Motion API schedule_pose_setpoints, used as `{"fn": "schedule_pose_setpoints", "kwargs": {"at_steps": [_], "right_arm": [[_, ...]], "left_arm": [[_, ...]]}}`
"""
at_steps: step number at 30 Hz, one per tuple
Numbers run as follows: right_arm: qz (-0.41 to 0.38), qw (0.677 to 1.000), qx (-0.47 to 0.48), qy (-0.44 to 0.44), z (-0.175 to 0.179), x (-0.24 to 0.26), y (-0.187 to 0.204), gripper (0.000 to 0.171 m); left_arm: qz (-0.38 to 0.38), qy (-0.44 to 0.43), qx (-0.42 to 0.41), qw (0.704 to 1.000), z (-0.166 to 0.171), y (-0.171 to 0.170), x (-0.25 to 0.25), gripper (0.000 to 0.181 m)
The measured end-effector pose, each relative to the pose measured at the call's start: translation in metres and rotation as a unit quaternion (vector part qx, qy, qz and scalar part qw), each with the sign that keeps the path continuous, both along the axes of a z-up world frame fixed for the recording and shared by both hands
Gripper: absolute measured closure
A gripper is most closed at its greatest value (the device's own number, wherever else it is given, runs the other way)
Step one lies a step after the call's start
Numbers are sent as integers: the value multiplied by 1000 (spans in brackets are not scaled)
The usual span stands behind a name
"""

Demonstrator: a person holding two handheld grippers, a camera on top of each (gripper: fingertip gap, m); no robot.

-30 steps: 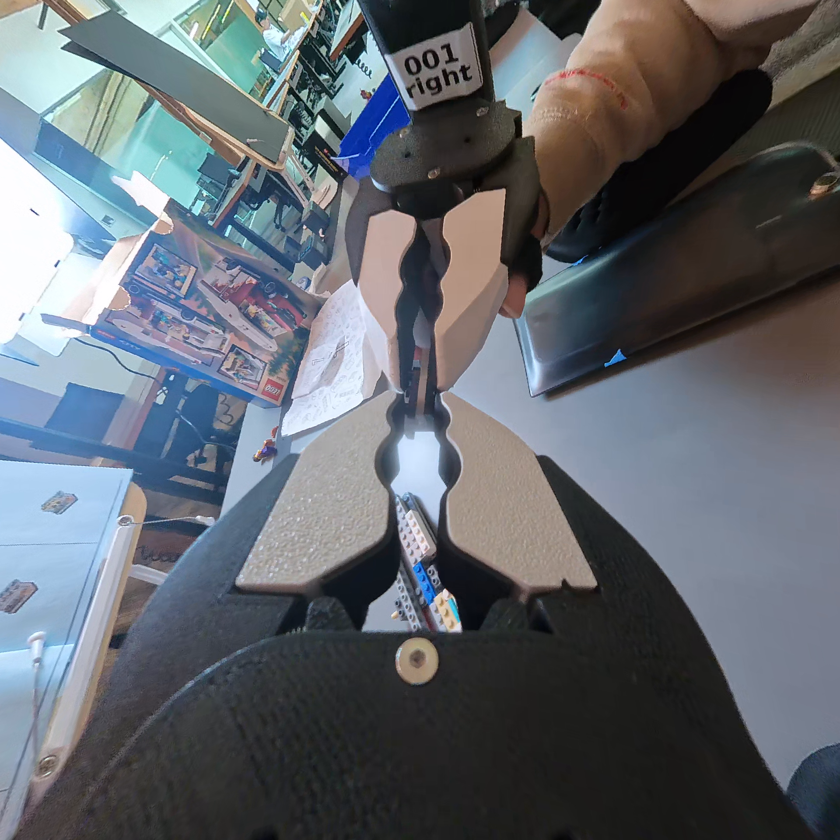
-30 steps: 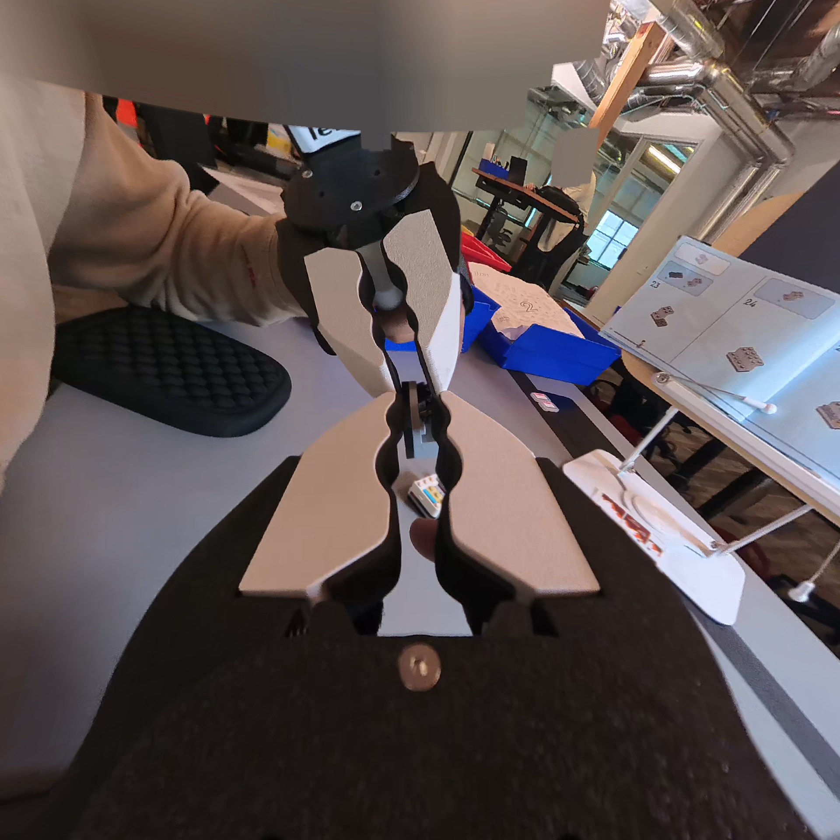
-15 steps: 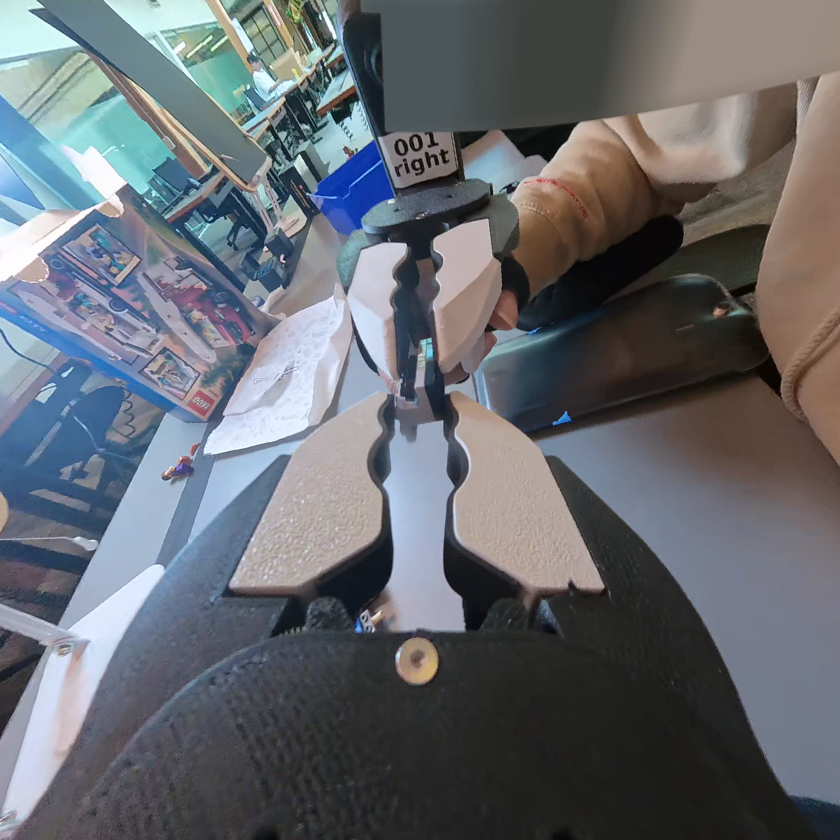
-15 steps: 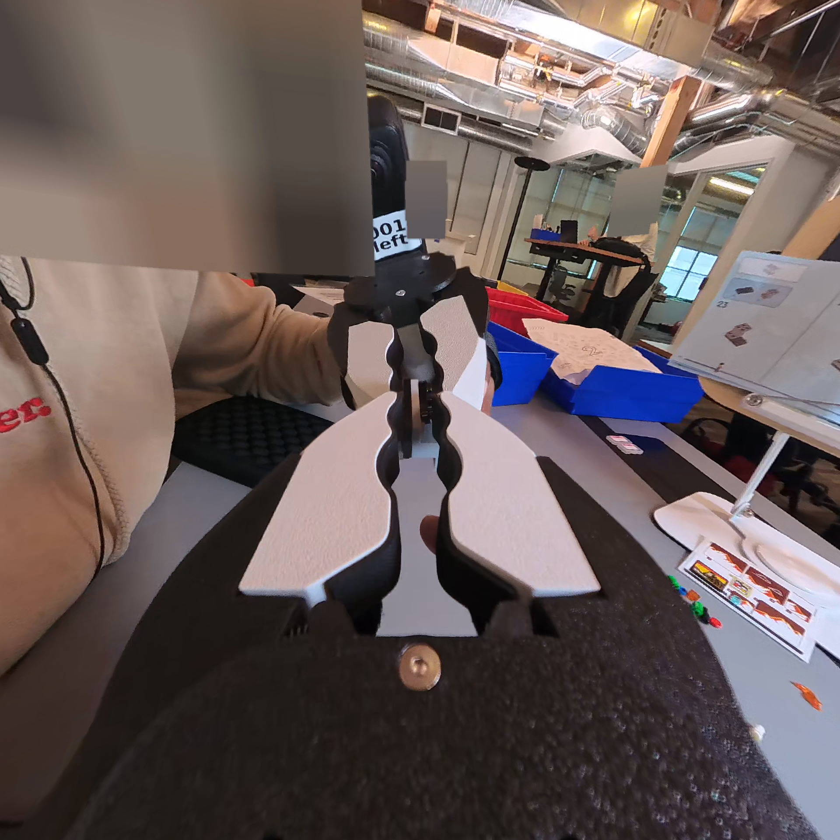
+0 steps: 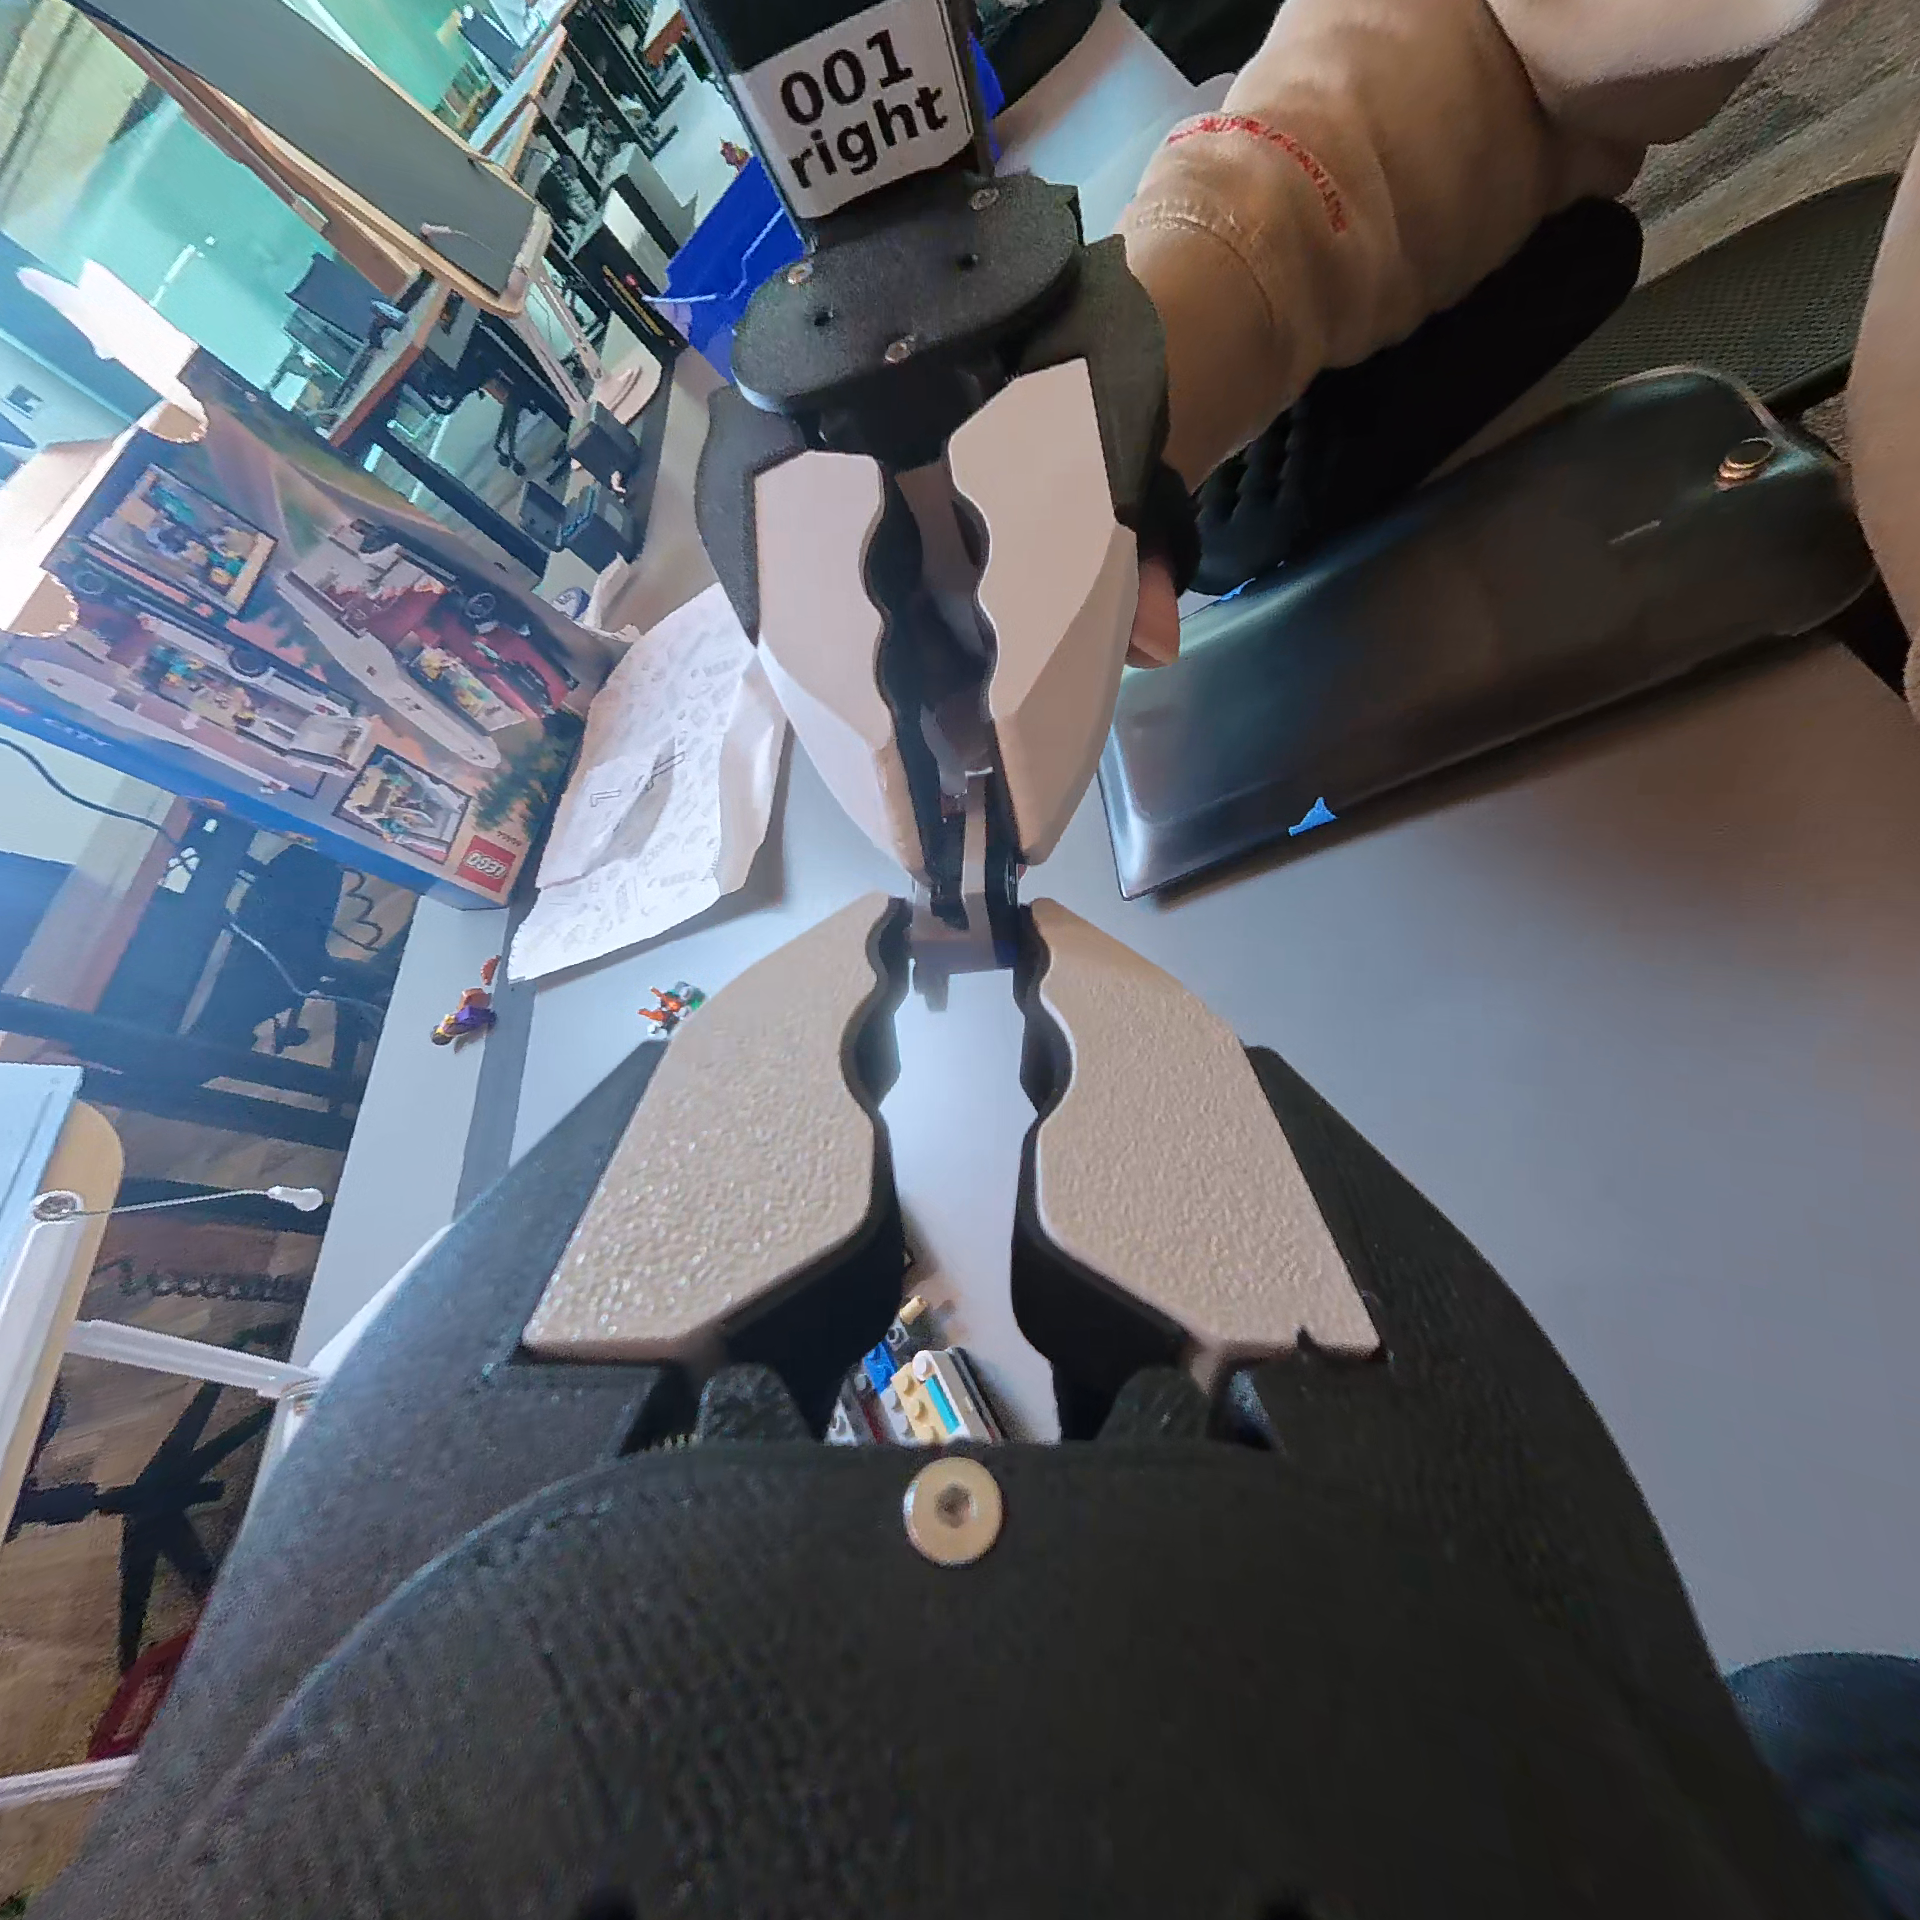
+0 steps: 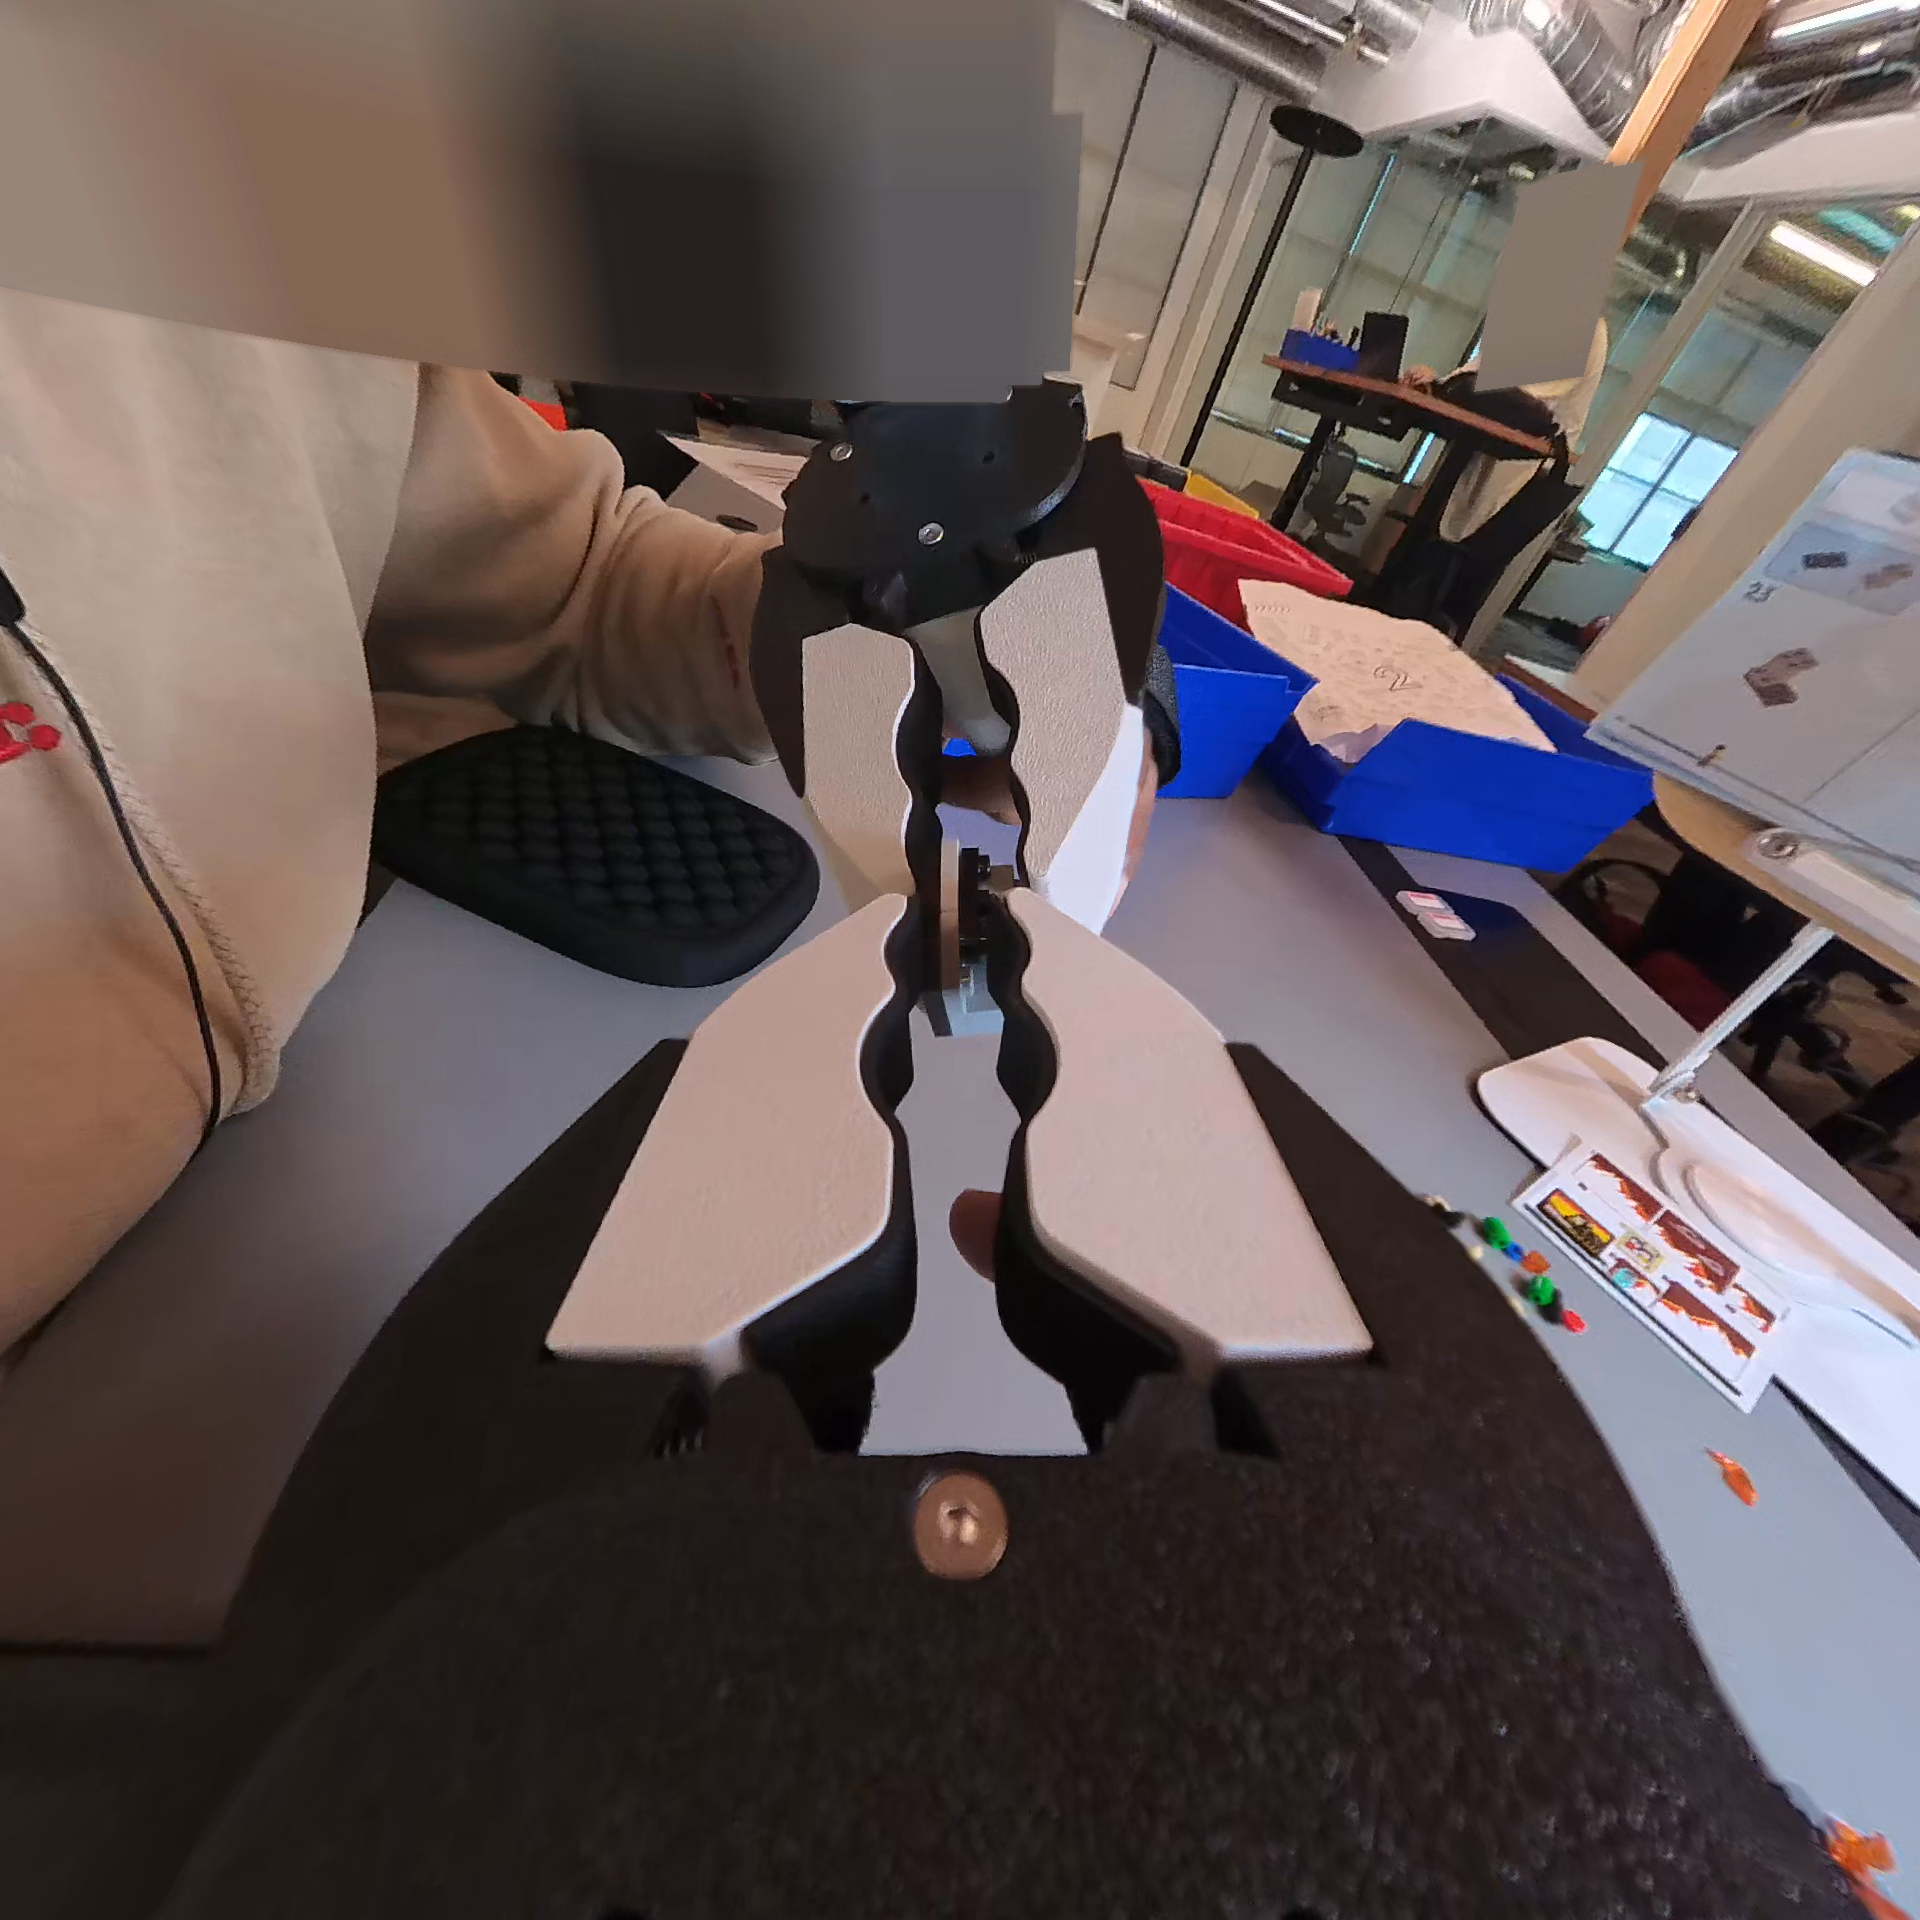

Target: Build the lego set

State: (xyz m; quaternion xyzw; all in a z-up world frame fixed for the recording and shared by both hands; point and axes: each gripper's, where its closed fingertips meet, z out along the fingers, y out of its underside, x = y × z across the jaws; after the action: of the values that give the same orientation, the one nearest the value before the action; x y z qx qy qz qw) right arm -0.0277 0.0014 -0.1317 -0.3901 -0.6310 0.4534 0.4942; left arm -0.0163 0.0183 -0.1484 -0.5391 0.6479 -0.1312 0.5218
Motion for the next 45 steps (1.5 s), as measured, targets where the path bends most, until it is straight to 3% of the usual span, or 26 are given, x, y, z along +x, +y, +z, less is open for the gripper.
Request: {"fn": "schedule_pose_setpoints", "kwargs": {"at_steps": [9,16,24,28,32,36,40,45], "right_arm": [[-7,999,-22,-39,-16,-2,9,159],[-37,997,25,-55,-19,-5,15,153],[-65,993,74,-72,-33,-10,19,160],[-96,987,117,-54,-31,-11,29,160],[-134,969,203,-43,-32,-9,40,160],[-162,937,308,-31,-36,-10,43,160],[-172,909,378,-36,-41,-9,45,160],[-173,886,428,-44,-48,-8,48,160]], "left_arm": [[-1,1,-53,999,-17,7,-2,162],[20,33,-34,999,-26,14,-6,161],[26,55,-23,998,-34,18,-9,161],[33,14,-21,999,-32,28,-10,161],[36,-55,-158,985,-33,35,-17,138],[13,-154,-308,939,-26,36,-17,142],[-7,-169,-351,921,-33,31,-12,153],[-15,-206,-400,893,-32,34,-10,152]]}}
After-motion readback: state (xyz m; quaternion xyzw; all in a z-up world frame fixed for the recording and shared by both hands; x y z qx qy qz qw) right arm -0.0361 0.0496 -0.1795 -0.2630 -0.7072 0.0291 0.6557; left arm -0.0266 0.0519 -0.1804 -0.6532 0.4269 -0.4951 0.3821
